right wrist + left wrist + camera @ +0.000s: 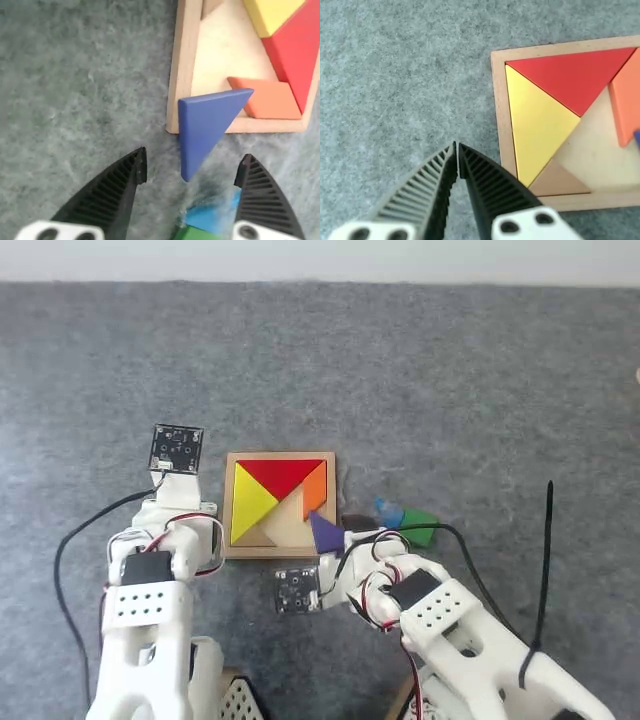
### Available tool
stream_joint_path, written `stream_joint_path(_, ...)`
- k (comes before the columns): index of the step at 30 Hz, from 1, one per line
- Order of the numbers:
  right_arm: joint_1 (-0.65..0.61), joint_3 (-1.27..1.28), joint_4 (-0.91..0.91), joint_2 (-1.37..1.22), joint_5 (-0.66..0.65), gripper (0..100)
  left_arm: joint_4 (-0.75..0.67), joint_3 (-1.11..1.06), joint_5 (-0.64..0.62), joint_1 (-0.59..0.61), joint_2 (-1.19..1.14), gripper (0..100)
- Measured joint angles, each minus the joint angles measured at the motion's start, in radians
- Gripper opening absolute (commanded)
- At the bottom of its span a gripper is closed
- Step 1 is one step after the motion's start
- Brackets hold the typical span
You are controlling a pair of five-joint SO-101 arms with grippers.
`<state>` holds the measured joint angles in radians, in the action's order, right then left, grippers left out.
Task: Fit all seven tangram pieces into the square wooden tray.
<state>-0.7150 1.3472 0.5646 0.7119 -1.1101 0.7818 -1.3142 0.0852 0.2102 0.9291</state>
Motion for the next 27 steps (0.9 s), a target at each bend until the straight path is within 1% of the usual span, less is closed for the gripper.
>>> stream_joint_path(5, -0.002, 0.015, -0.015, 0.0, -0.103, 28.6, 0.0, 0.0, 0.0, 0.0, 0.0, 2)
stream_joint_path(12, -0.002, 0.167, -0.233, 0.005, -0.167, 28.5, 0.0, 0.0, 0.0, 0.0, 0.0, 2)
stream_joint_path(16, 0.0, 0.175, -0.301, 0.006, -0.173, 28.4, 0.0, 0.0, 0.0, 0.0, 0.0, 2)
stream_joint_path(23, 0.046, 0.175, -0.342, 0.006, -0.258, 28.4, 0.0, 0.0, 0.0, 0.0, 0.0, 2)
stream_joint_path(27, 0.057, 0.175, -0.342, 0.006, -0.272, 28.4, 0.0, 0.0, 0.0, 0.0, 0.0, 2)
